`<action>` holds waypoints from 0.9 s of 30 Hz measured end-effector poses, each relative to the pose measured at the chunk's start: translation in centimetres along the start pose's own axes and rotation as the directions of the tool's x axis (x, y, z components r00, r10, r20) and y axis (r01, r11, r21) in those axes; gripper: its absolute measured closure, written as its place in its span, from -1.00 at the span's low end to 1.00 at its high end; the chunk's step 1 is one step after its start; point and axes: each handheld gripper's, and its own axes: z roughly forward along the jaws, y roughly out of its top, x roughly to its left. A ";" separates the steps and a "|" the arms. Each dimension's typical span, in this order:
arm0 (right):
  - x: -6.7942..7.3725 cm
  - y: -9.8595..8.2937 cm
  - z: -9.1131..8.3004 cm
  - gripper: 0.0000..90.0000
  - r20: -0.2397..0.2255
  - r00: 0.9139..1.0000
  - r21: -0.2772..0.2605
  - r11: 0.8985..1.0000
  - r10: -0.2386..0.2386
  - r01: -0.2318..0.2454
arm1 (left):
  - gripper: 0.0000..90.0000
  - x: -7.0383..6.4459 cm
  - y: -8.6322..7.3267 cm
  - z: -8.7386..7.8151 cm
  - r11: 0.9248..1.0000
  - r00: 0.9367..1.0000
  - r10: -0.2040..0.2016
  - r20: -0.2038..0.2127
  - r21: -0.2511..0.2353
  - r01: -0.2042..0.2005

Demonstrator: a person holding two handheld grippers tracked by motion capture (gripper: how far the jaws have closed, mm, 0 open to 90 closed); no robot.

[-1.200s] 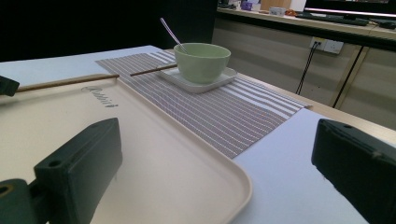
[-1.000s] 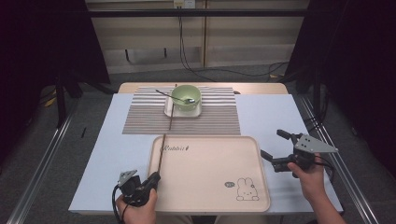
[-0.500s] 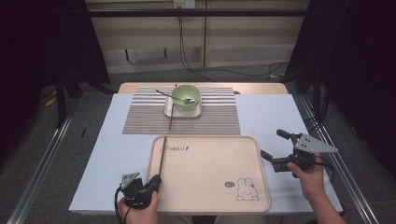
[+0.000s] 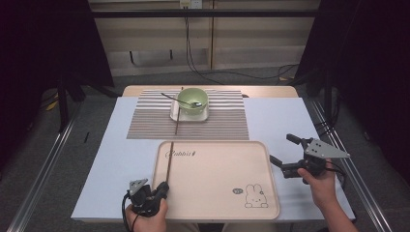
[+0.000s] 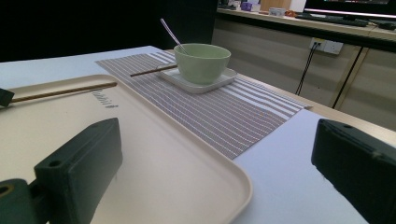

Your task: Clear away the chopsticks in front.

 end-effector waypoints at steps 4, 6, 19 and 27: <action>0.0 0.0 0.0 -0.97 0.013 1.000 -0.008 1.000 0.003 -0.003 | 0.91 -0.2 -0.2 0.2 1.000 1.000 0.019 0.000 0.007 -0.019; 0.1 0.0 0.0 -0.97 0.022 1.000 -0.007 1.000 0.002 -0.002 | 0.91 -0.3 -0.1 0.2 1.000 1.000 0.024 -0.009 0.008 -0.024; 0.0 0.0 0.1 -0.97 0.006 1.000 -0.004 1.000 0.003 -0.003 | 0.82 -0.4 -0.1 0.3 1.000 1.000 0.014 0.019 0.009 -0.014; 0.0 0.0 0.1 -0.97 0.015 1.000 -0.006 1.000 0.003 -0.003 | 0.80 -0.6 -0.1 0.4 0.999 0.999 0.020 0.031 0.027 -0.021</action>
